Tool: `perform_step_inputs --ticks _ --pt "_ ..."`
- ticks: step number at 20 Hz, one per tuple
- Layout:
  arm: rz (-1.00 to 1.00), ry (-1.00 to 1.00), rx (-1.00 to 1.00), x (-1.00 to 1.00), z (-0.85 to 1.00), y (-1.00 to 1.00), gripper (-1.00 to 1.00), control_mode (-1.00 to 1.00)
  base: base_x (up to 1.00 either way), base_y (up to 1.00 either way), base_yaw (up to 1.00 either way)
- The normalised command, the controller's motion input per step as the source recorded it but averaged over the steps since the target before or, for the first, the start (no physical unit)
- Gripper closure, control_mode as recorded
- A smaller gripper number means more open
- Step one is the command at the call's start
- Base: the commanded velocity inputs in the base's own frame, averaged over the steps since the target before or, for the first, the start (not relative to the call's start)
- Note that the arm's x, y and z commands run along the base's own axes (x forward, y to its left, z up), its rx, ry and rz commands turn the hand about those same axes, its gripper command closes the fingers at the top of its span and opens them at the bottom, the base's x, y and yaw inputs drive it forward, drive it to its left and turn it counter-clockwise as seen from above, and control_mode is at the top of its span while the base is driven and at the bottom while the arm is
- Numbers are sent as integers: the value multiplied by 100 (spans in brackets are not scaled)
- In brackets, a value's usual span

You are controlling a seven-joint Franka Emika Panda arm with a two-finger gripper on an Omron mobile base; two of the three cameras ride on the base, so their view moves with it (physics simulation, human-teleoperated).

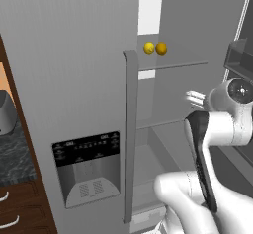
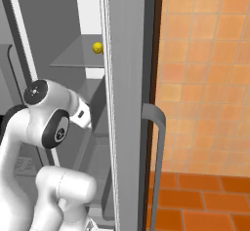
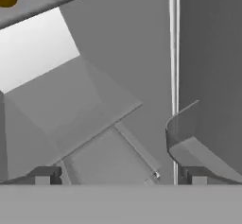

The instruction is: Place one lemon and one chicken drumstick in each tupperware on the nearby counter, to pack two identical lunches.

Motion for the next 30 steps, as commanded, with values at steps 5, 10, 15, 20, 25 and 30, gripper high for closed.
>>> perform_step_inputs --ticks 5,10,15,20,25,30 --pt "37 -52 -12 -15 100 3 -100 -100 0 0 0" --pt "30 -15 -23 -6 100 40 -100 -100 0 0 0" --pt "7 31 -26 -18 100 45 -100 -100 0 0 0" --pt "0 41 -13 -1 62 14 -100 -100 0 0 0" --pt "0 -8 0 64 -26 -28 -100 -100 0 0 0" --pt "0 -7 0 94 -46 -33 -100 -100 0 0 0"
